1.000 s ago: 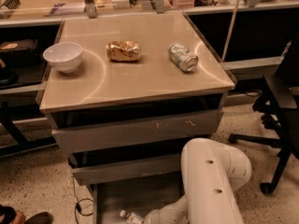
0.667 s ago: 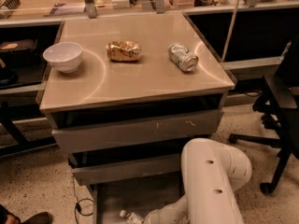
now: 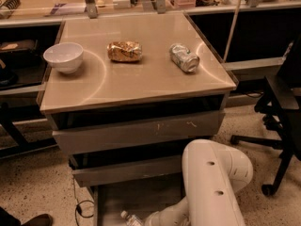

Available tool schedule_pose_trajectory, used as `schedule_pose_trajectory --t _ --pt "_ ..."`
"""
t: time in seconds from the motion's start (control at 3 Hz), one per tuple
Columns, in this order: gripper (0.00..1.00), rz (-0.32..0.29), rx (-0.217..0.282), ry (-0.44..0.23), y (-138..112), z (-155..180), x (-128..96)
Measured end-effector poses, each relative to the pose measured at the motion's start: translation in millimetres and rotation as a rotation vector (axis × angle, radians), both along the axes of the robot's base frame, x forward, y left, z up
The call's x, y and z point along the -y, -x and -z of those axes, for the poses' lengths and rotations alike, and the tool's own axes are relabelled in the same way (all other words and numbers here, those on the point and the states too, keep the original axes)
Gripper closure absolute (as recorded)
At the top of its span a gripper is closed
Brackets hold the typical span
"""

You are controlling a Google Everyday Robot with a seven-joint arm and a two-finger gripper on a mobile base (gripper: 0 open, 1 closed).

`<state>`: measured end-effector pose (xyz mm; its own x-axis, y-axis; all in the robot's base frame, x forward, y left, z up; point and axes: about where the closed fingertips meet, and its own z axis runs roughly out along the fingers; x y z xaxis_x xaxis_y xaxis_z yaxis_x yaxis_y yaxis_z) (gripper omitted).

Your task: Pick blue plastic bottle from bottom drawer and place on counter

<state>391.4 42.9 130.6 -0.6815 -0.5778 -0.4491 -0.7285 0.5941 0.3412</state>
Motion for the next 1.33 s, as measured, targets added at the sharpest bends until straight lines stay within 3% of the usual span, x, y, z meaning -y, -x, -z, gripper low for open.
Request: schedule_pose_trajectory --t 0.33,0.67,1.33 --pt "0.89 0.000 0.000 0.000 0.0 0.0 0.0" --pt "1.00 0.000 0.000 0.000 0.0 0.0 0.0" --pt "1.00 -0.006 0.025 0.024 -6.7 -36.2 -3.7"
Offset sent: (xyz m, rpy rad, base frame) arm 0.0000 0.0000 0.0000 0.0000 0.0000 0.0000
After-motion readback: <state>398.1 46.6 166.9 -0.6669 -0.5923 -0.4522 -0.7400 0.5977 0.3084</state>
